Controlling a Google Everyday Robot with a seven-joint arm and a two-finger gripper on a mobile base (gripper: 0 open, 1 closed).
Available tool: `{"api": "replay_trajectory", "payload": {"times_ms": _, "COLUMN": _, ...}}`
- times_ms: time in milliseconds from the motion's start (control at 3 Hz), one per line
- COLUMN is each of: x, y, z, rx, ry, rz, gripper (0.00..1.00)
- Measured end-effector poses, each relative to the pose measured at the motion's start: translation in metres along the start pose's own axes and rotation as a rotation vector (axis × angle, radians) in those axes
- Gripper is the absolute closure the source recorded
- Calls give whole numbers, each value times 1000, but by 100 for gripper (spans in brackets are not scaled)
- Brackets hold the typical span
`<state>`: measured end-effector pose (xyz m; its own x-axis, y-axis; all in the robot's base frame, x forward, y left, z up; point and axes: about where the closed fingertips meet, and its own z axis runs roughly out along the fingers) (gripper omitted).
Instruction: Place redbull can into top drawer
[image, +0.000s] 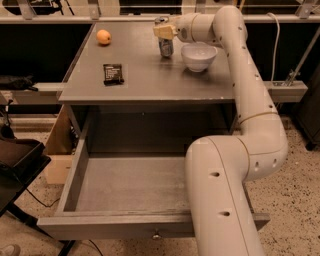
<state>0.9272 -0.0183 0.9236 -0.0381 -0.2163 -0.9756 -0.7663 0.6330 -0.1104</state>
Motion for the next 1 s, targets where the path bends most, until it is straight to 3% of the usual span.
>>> {"api": "replay_trajectory", "payload": {"times_ms": 667, "x": -75, "y": 32, "z": -28, "rx": -71, "ry": -69, "rz": -129, "gripper": 100}}
{"api": "replay_trajectory", "payload": {"times_ms": 1000, "x": -98, "y": 48, "z": -46, "rx": -108, "ry": -42, "rz": -172, "gripper": 100}}
